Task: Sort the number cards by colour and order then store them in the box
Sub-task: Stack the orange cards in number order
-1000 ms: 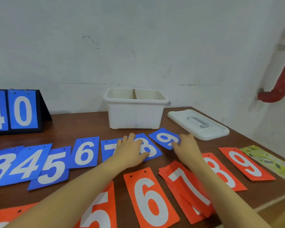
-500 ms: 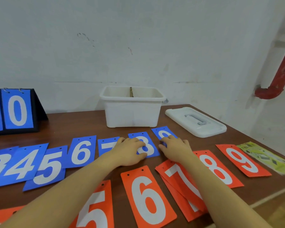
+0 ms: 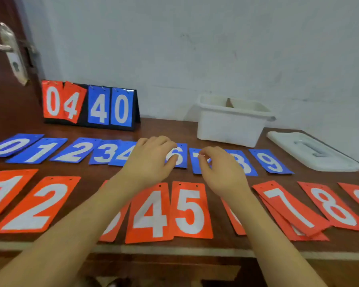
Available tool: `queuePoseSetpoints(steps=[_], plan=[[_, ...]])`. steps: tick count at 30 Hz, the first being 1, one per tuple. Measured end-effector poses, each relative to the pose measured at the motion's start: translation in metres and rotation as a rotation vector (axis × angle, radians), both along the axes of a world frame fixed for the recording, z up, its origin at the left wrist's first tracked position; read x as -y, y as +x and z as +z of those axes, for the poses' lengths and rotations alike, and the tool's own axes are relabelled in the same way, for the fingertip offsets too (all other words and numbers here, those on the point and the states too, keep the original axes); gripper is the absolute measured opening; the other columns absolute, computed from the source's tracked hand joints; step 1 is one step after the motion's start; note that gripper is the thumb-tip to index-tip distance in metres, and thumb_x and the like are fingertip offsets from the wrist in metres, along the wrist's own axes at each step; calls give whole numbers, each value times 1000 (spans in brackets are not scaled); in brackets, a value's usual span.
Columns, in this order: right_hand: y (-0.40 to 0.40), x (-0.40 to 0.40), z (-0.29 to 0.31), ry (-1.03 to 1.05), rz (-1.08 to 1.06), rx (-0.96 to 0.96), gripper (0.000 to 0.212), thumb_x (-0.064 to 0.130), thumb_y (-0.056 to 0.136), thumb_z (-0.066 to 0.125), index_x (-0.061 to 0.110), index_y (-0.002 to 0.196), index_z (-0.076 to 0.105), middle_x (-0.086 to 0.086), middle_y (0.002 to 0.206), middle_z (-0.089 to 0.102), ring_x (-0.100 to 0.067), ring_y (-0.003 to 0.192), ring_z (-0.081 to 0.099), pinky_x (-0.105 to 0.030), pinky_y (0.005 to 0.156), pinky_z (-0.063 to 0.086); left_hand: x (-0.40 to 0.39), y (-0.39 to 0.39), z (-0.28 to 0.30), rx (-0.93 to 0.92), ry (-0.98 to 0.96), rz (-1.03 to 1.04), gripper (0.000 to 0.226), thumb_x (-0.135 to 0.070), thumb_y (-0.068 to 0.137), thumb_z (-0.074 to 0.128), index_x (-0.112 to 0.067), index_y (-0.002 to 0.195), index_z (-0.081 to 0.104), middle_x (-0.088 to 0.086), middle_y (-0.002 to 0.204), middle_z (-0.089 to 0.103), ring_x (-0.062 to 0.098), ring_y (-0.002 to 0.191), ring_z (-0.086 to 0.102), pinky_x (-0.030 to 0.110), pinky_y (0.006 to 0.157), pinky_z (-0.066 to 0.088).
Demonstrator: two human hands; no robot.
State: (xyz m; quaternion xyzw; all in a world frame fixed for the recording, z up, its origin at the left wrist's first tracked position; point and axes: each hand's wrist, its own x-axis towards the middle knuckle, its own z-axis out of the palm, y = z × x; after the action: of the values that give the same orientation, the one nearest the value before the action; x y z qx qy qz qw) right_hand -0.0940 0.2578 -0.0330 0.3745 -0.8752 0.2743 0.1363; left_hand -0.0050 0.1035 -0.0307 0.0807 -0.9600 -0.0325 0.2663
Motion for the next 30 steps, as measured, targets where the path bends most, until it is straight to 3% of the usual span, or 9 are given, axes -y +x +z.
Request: queuePoseSetpoints(steps=[6,11,13,16,20,25,30], plan=[[92,73,-11,-23,215,12,26,30,95,42,14,95,62,-5,99,62,-26,92,60,-40,80,47,55,112,-17,19,52,250,48,-41,82,33,-21,117,59,-3,123,57,21,116,51,34,96,29],[156,149,-9,29,348,6,28,30,94,42,10,90,62,-7,93,62,-29,90,58,-39,78,47,112,194,-23,26,64,399,36,-41,88,40,-23,110,61,-4,113,60,21,111,52,34,91,33],[184,183,-11,64,424,8,27,29,94,42,11,93,63,-8,95,64,-29,92,59,-39,80,47,141,223,-25,31,83,453,49,-47,82,31,-22,110,63,0,114,61,25,111,53,36,89,36],[218,231,-16,162,491,6,28,30,95,40,16,105,62,-5,109,63,-26,104,57,-39,90,43,189,259,-30,38,123,623,40,-39,87,39,-19,112,63,7,118,58,31,110,52,40,89,38],[238,270,-28,322,476,-24,34,40,96,40,25,124,54,-2,123,54,-22,119,48,-41,100,29,233,285,-44,202,76,887,40,-40,93,40,-16,123,53,12,122,51,34,113,46,42,92,36],[250,274,-43,456,514,-121,55,61,89,39,28,132,47,2,135,47,-20,123,41,-40,105,19,258,293,-55,312,227,876,59,-60,89,37,-21,133,41,13,127,52,35,118,45,43,97,36],[258,260,-45,433,614,-126,68,73,79,43,27,129,46,7,134,49,-16,121,44,-36,104,14,251,306,-49,305,341,798,59,-59,87,44,-29,137,36,10,133,45,35,121,39,46,101,29]])
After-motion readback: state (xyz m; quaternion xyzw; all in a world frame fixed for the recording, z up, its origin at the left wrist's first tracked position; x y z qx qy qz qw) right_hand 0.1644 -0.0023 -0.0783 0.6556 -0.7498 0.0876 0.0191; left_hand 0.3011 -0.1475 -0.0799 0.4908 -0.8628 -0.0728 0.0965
